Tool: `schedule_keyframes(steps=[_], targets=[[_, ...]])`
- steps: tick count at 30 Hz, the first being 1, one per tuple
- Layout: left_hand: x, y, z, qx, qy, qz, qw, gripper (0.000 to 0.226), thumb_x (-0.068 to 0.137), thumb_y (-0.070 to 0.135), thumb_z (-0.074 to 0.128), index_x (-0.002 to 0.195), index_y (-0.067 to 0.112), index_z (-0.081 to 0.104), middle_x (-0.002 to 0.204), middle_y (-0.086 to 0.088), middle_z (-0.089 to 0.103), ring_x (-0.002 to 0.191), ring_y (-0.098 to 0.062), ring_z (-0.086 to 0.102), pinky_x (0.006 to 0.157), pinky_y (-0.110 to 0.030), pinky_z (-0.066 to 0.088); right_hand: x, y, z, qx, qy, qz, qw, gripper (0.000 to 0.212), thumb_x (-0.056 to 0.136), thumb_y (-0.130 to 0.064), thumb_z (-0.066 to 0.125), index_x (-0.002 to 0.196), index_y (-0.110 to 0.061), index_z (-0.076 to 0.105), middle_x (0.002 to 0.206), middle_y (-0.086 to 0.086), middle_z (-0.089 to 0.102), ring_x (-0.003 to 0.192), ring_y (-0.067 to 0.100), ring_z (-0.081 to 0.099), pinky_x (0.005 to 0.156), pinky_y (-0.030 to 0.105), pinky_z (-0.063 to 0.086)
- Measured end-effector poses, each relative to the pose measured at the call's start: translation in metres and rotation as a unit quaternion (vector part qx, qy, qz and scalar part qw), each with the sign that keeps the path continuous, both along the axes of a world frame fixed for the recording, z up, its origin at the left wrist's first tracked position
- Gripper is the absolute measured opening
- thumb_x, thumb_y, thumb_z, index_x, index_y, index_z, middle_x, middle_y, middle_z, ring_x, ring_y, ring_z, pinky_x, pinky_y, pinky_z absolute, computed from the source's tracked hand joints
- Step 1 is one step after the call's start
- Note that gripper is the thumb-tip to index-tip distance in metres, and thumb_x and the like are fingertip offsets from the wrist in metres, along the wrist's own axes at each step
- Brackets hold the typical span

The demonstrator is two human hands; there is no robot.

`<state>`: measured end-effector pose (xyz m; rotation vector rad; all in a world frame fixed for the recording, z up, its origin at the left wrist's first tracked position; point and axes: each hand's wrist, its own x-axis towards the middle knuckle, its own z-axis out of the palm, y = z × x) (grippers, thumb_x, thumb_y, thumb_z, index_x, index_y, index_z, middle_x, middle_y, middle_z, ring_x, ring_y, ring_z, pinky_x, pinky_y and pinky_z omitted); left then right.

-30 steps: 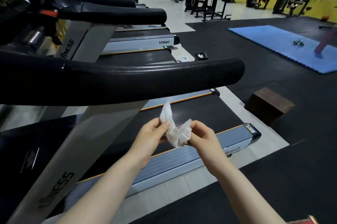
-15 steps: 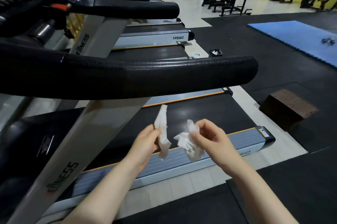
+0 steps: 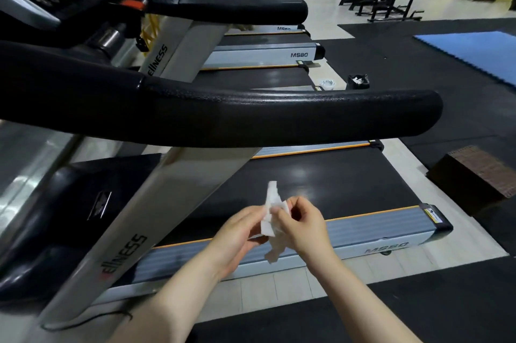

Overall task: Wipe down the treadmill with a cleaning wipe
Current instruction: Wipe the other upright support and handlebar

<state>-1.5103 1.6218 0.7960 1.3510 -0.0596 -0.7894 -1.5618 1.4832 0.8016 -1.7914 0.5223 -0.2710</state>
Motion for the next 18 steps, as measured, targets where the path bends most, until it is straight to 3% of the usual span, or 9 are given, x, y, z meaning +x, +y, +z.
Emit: schedule_keyframes(steps=[4,7,10,14,18], targets=[[0.002,0.015,-0.010,0.063,-0.073,0.010,0.995,0.014,0.092,0.017,0.068,0.103,0.010,0.064,0.096,-0.006,0.073,0.093,-0.022,0.071,0.089,-0.040,0.055,0.004,0.011,-0.007,0.107,0.005,0.048,0.993,0.018,0.089,-0.025,0.070,0.083,-0.008,0.068,0.075,-0.001,0.066,0.070,0.008,0.059,0.066,0.022,0.047],[0.010,0.027,-0.016,0.106,-0.093,0.050,0.989,0.007,0.093,0.004,0.063,0.097,0.009,0.064,0.090,-0.002,0.075,0.085,-0.014,0.072,0.078,-0.029,0.058,0.007,0.017,-0.009,0.180,0.002,0.105,0.978,0.010,0.092,-0.009,0.063,0.090,-0.009,0.073,0.087,0.006,0.073,0.078,0.012,0.067,0.069,0.023,0.052],[0.018,0.045,-0.018,0.142,-0.122,0.060,0.980,0.008,0.093,0.003,0.063,0.095,0.010,0.066,0.087,0.000,0.075,0.081,-0.009,0.069,0.071,-0.021,0.053,0.014,0.025,-0.015,0.217,-0.009,0.096,0.971,0.011,0.089,0.009,0.056,0.086,0.001,0.063,0.073,0.010,0.065,0.065,0.017,0.058,0.059,0.023,0.047],[0.031,0.074,-0.017,0.178,-0.148,0.093,0.968,0.012,0.090,0.001,0.065,0.098,0.010,0.067,0.094,-0.003,0.075,0.088,-0.012,0.068,0.071,-0.013,0.049,0.030,0.037,-0.038,0.204,0.009,-0.016,0.979,0.016,0.088,0.007,0.055,0.083,-0.008,0.055,0.068,0.004,0.051,0.059,0.016,0.042,0.055,0.026,0.037],[0.037,0.099,-0.017,0.184,-0.130,0.116,0.967,0.015,0.092,0.003,0.062,0.101,0.013,0.066,0.096,0.001,0.076,0.093,-0.015,0.070,0.076,-0.018,0.050,0.041,0.056,-0.055,0.164,0.038,-0.015,0.986,0.023,0.089,0.000,0.061,0.104,-0.016,0.055,0.086,0.004,0.056,0.074,0.020,0.055,0.067,0.028,0.047]])
